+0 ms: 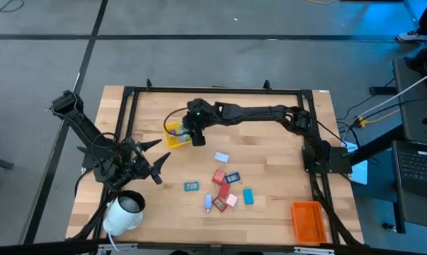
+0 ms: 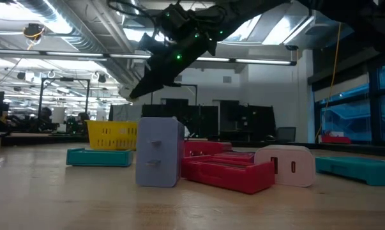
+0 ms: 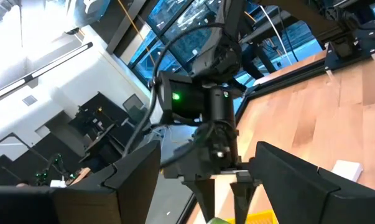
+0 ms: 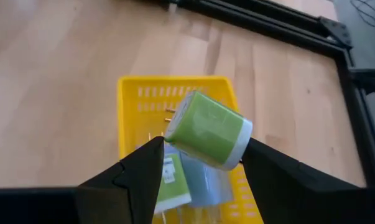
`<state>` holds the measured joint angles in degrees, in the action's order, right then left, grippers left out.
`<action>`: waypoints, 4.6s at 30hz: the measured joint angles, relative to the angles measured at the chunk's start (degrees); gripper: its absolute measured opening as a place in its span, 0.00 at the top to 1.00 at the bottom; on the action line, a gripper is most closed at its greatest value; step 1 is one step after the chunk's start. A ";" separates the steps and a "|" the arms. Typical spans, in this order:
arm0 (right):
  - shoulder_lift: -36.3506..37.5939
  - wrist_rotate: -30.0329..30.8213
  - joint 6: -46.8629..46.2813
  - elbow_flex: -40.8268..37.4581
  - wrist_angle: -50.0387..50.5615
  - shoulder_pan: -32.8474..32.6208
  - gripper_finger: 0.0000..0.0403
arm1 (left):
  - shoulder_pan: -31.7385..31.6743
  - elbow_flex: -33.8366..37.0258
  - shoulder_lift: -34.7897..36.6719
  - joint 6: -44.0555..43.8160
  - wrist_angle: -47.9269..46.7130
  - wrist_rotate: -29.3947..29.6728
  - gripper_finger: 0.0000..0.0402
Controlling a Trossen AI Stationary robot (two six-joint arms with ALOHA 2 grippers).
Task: Pick & Place Office items
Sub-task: Put the green charger adapter into the yellow bin, then put the red charger adapter into the yellow bin
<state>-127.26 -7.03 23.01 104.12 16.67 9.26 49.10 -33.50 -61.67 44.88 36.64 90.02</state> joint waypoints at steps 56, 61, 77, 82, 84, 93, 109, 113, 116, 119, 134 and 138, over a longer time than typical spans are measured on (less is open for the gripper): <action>12.97 5.72 -29.03 -14.21 31.97 -23.15 0.27 | 2.48 0.00 -6.30 -1.32 4.57 -0.01 0.35; 26.55 10.84 -34.53 -30.88 10.76 -23.43 0.27 | 1.34 0.02 -6.36 -1.46 5.58 0.03 0.35; 34.00 0.22 -44.09 -55.94 -36.56 -22.72 0.27 | -1.01 0.02 -6.36 -1.29 7.37 -0.02 0.35; 32.52 -4.39 -26.95 -52.80 -23.55 -22.61 0.27 | -0.68 0.02 -6.35 -1.05 7.02 0.00 0.35; 32.33 -4.18 -18.29 -52.68 -22.36 -22.87 0.27 | -0.61 0.02 -6.34 -1.05 7.00 0.00 0.35; 29.63 -6.21 5.86 -52.57 -22.48 -24.71 0.27 | -0.59 0.02 -6.36 -0.80 6.84 -0.02 0.35; 22.09 8.36 1.43 -32.22 1.38 -24.71 0.27 | -0.87 0.02 -6.36 -1.00 6.86 -0.04 0.35; 18.87 -0.65 -4.11 -27.83 10.60 -23.89 0.27 | -0.63 0.04 -6.36 -1.00 6.84 -0.03 0.35; 18.84 -4.79 -5.48 -24.85 15.00 -24.29 0.27 | -0.40 0.04 -6.35 -0.99 6.83 -0.10 0.35; 18.85 -5.14 -4.49 -23.01 20.35 -24.91 0.27 | -0.44 0.04 -6.34 -0.92 6.84 0.00 0.35; 8.17 -8.96 -5.91 -9.00 30.73 -25.19 0.27 | -0.71 0.04 -6.36 -0.83 6.67 -0.01 0.35; 8.17 -5.40 -4.49 -7.78 32.97 -25.22 0.27 | -0.67 0.04 -6.36 -0.81 6.64 0.00 0.35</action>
<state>-119.09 -12.43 18.52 96.35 49.63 -15.95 48.43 -33.45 -68.03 44.07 43.29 90.01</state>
